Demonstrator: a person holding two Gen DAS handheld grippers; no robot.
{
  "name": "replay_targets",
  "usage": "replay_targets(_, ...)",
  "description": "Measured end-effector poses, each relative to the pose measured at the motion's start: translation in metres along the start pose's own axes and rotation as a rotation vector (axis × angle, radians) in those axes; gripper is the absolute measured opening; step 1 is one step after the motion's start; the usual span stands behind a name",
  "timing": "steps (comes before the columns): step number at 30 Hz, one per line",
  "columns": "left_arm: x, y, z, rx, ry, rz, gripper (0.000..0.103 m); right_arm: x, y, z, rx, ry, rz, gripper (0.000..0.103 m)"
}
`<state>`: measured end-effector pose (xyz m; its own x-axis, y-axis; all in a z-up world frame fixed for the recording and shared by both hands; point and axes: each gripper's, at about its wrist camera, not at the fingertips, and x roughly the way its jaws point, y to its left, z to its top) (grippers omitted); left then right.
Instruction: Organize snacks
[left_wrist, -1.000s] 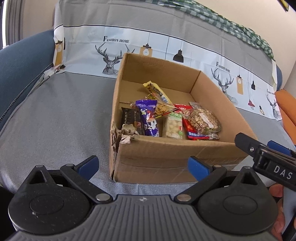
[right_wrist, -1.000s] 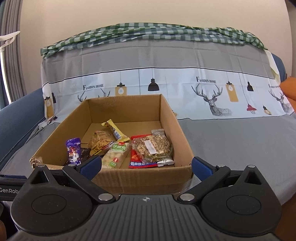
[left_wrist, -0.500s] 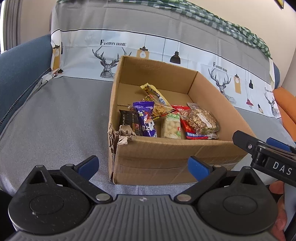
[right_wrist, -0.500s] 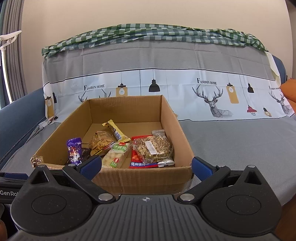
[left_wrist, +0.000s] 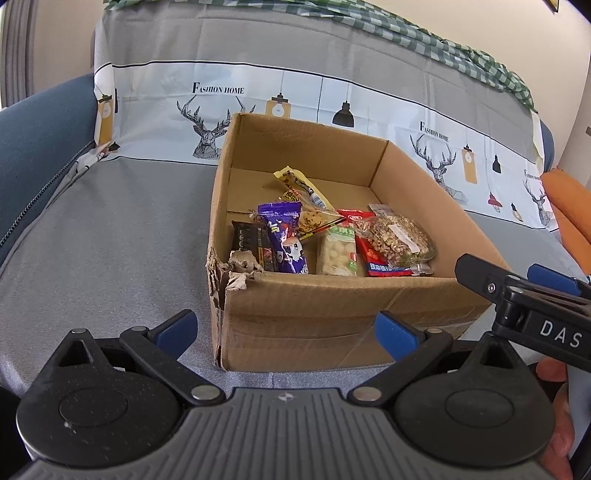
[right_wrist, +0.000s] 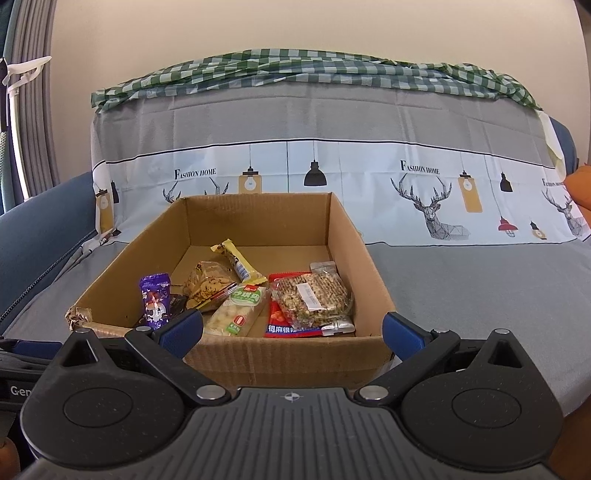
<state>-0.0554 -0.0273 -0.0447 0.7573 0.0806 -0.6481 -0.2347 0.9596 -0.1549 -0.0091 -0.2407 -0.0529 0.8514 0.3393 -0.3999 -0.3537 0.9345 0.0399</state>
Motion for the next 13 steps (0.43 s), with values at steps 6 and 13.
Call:
replay_targets(6,0.0023,-0.0040,0.0035,0.024,-0.005,0.022,0.102,0.0003,0.0039,0.0016,-0.012,-0.012,-0.006,0.102)
replay_targets(13,0.0059,-0.0063,0.0077,0.046,-0.012,0.013,0.102,0.0057,0.0062,0.0063,-0.012,-0.010,0.026,0.102)
